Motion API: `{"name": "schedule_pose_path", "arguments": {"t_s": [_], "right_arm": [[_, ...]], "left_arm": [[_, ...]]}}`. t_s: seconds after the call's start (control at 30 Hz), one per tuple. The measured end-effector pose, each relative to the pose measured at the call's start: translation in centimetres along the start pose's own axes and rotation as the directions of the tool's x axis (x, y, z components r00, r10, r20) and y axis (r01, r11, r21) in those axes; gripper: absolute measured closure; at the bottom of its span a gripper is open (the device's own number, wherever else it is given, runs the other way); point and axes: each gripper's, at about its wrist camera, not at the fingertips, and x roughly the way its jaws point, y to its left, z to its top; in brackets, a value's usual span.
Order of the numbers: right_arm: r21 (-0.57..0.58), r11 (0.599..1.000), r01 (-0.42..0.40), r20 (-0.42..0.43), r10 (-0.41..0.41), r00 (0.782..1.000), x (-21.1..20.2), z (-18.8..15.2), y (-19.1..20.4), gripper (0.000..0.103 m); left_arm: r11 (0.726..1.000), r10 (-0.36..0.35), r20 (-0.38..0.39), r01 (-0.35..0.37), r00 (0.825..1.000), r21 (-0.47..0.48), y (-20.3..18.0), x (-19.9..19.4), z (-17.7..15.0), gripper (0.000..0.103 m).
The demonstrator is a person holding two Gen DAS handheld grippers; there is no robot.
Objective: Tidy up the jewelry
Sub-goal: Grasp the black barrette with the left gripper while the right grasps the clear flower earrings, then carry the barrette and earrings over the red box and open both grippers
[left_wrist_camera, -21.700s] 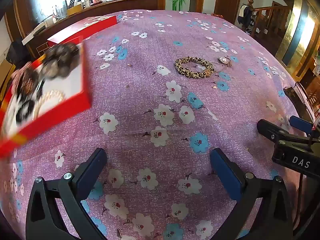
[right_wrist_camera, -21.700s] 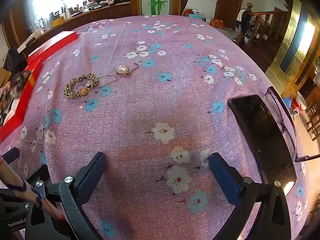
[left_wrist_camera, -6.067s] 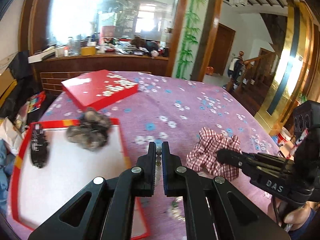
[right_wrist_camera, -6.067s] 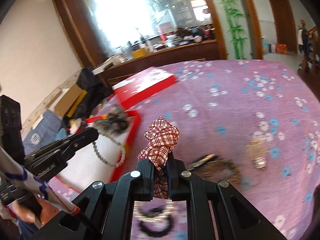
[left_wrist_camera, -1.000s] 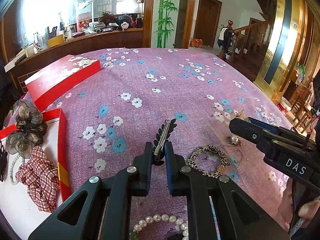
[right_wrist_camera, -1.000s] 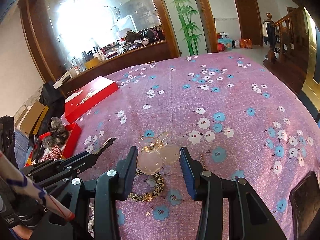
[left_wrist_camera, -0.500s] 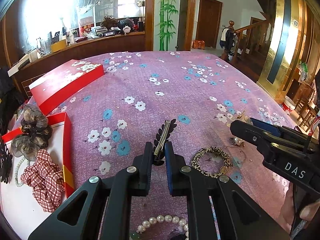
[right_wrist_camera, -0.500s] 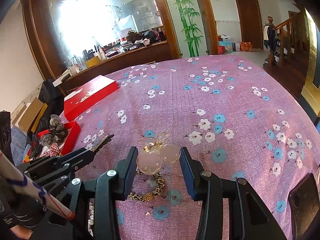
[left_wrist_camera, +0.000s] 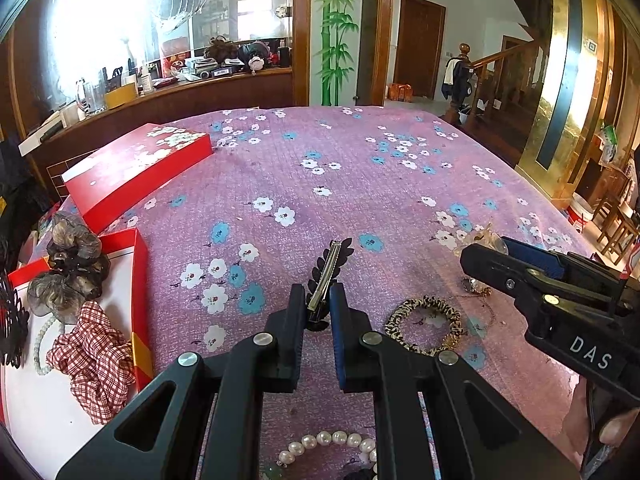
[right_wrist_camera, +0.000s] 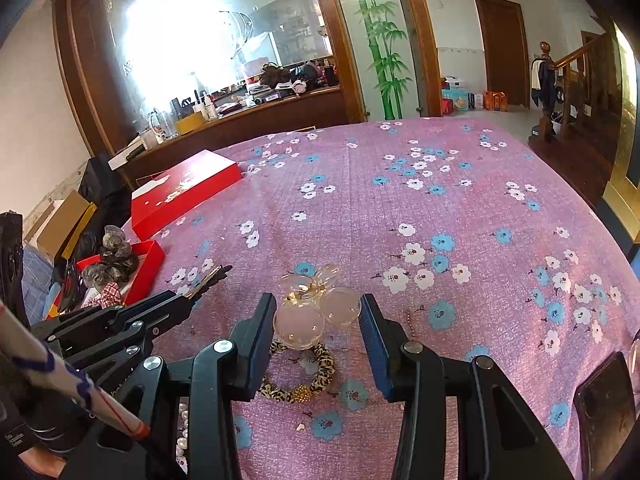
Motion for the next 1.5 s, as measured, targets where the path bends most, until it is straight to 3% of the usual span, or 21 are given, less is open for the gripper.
{"name": "schedule_pose_path", "arguments": {"t_s": [0.33,0.53,0.67,0.83,1.17,1.5], "right_arm": [[-0.015,1.0,-0.004,0.027,0.004,1.0,-0.4,0.2,0.4,0.058],[-0.02,1.0,-0.008,0.033,0.009,0.999,-0.4,0.3,0.4,0.058],[-0.015,1.0,-0.016,0.035,0.017,0.999,-0.7,0.4,0.4,0.058],[0.015,0.999,-0.05,0.044,0.049,0.998,-2.2,0.8,1.0,0.058],[-0.059,0.981,-0.186,-0.006,0.186,0.983,-4.2,-0.5,8.2,0.057],[-0.204,0.919,-0.338,-0.2,0.299,0.933,-1.8,-3.4,19.7,0.057]], "left_arm": [[1.0,-0.005,0.023,0.006,1.0,-0.02,0.2,-1.1,0.7,0.091],[0.998,0.007,0.044,-0.004,0.999,-0.059,0.9,-4.6,-0.3,0.091],[0.996,0.024,0.063,-0.018,0.998,-0.093,2.9,-7.4,-2.0,0.091],[0.983,0.097,0.076,-0.084,0.992,-0.16,7.3,-10.7,-4.2,0.091],[0.932,0.197,0.067,-0.166,0.978,-0.322,16.8,-13.9,-8.0,0.091],[0.874,0.22,-0.02,-0.206,0.975,-0.441,23.4,-12.1,-10.7,0.091]]}}
